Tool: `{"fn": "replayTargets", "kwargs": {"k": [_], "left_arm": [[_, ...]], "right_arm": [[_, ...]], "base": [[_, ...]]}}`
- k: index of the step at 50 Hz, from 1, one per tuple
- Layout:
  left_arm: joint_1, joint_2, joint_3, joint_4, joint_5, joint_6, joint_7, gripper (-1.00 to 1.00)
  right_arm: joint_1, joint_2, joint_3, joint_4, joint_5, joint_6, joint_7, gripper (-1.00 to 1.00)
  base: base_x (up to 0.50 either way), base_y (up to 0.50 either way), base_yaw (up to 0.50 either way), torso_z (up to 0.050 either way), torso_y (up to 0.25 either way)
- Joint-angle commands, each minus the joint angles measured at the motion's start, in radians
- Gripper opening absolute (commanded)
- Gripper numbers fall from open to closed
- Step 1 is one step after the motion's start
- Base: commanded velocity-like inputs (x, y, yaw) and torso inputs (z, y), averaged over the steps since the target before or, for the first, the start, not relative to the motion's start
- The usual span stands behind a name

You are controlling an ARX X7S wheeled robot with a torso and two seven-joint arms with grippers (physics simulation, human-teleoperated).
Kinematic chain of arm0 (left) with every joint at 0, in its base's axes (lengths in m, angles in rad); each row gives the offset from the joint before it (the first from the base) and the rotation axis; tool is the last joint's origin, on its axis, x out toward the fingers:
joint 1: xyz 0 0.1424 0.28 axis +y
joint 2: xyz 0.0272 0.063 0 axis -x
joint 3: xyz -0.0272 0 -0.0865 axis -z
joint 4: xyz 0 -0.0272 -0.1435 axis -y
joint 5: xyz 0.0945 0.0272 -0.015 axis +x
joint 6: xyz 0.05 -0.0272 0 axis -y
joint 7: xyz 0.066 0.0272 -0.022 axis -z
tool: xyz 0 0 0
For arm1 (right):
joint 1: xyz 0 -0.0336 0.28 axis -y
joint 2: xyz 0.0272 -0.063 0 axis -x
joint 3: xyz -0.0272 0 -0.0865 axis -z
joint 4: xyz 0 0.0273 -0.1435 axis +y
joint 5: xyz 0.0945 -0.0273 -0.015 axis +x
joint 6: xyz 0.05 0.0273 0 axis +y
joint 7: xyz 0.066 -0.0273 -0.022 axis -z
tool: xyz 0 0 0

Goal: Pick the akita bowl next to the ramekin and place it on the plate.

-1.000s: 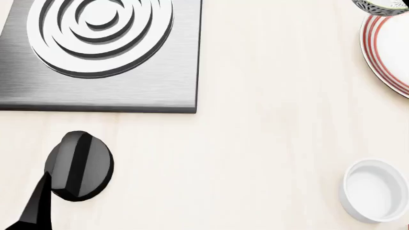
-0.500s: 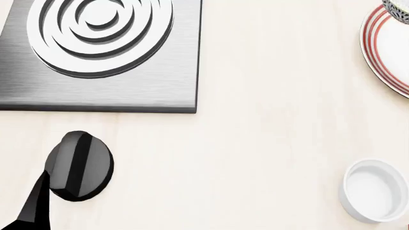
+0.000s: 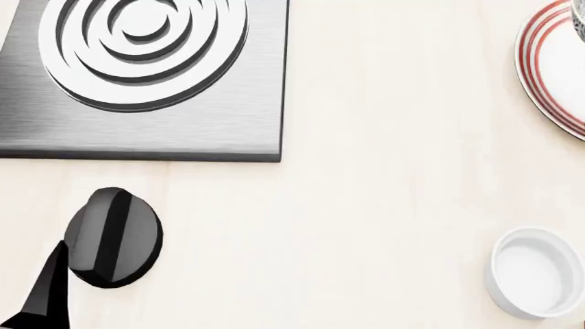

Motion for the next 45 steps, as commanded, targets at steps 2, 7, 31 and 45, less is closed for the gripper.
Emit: {"fn": "replayTargets", "kwargs": {"k": [2,7,31,45], "left_arm": [[0.003,-0.004,0.003,0.0,0.007,0.004,0.0,1.0],[0.011,-0.008,0.005,-0.006,0.012,0.013,0.002,1.0],[0.005,0.007,0.015,-0.012,0.012,0.004,0.007,1.0],[-0.001,0.008,0.018,-0.007,0.012,-0.004,0.007,1.0]], "right_arm": [[-0.017,-0.004,0.001,0.026,-0.026,-0.014,-0.026,-1.0],[-0.029,-0.001,-0.002,0.025,-0.032,-0.018,-0.029,-1.0],[0.072,-0.093,-0.065,0.272,-0.127,-0.029,-0.138,-1.0],[0.141,-0.177,-0.105,0.469,-0.185,-0.057,-0.261,-1.0]], "base": [[0.0,0.0,0.0,0.0,0.0],[0.0,0.0,0.0,0.0,0.0],[0.0,0.0,0.0,0.0,0.0],[0.0,0.0,0.0,0.0,0.001]]}}
